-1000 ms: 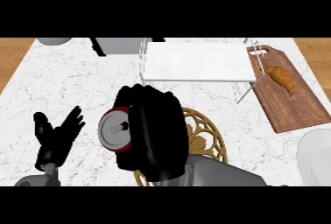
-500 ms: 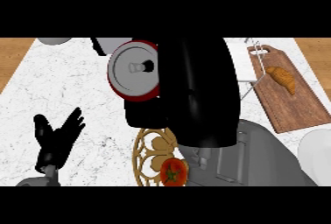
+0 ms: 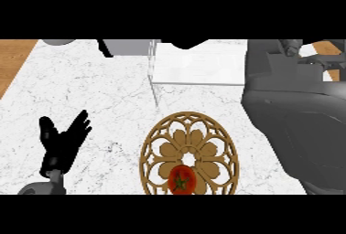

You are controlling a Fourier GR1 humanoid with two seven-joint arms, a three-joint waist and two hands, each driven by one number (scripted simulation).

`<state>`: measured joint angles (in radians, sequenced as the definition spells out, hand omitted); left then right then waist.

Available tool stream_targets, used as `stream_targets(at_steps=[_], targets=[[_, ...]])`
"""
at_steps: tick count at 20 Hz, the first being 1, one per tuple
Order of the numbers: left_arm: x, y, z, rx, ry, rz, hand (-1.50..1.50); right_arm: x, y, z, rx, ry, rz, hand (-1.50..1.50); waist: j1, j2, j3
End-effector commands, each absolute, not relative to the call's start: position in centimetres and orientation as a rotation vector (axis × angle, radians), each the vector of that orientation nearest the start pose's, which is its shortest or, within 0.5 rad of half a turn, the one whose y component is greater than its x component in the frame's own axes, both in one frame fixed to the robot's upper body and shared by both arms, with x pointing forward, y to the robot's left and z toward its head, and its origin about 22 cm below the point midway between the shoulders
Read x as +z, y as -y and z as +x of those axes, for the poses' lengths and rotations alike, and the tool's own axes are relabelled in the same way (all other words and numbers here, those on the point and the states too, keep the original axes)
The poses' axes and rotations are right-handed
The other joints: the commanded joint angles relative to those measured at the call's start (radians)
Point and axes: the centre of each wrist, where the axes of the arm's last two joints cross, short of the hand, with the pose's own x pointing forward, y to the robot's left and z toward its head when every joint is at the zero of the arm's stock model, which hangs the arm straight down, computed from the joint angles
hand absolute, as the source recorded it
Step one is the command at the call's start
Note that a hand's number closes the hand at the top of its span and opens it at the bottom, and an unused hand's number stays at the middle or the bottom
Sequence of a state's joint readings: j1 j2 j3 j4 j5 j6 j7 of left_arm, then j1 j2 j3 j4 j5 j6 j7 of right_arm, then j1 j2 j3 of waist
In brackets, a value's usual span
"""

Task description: Pick the can from the placemat and place it in the tiered shelf

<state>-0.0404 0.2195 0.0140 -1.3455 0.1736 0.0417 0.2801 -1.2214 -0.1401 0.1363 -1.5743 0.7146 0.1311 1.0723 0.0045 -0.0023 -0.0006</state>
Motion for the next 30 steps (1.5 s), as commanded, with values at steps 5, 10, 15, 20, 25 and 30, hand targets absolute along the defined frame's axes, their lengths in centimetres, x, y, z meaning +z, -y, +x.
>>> stream_targets(at_steps=[5,10,15,20,25,30], targets=[[-3.5,-30.0,24.8,0.047,1.111,0.118,0.0,36.1,10.5,35.1,0.555,1.572,-0.869,1.5,0.001,0.004,0.0],[-1.8,-29.5,26.0,0.035,1.126,0.091,0.0,35.1,9.4,37.2,0.644,1.559,-0.9,1.5,0.005,0.003,0.0],[-3.3,-27.9,26.8,0.047,1.117,0.087,0.0,34.3,11.1,40.4,0.63,1.559,-0.922,1.5,0.006,0.007,0.0],[-1.4,-30.5,25.0,0.011,1.111,0.072,0.0,31.0,11.7,42.9,0.598,1.553,-0.954,1.5,0.023,0.007,0.0],[-2.4,-30.6,24.1,0.026,1.117,0.079,0.0,30.0,11.2,43.7,0.621,1.559,-0.967,1.5,0.017,0.005,0.0],[-3.1,-30.6,24.5,0.035,1.096,0.083,0.0,31.6,12.8,44.7,0.61,1.633,-0.89,1.5,0.016,0.006,0.0]])
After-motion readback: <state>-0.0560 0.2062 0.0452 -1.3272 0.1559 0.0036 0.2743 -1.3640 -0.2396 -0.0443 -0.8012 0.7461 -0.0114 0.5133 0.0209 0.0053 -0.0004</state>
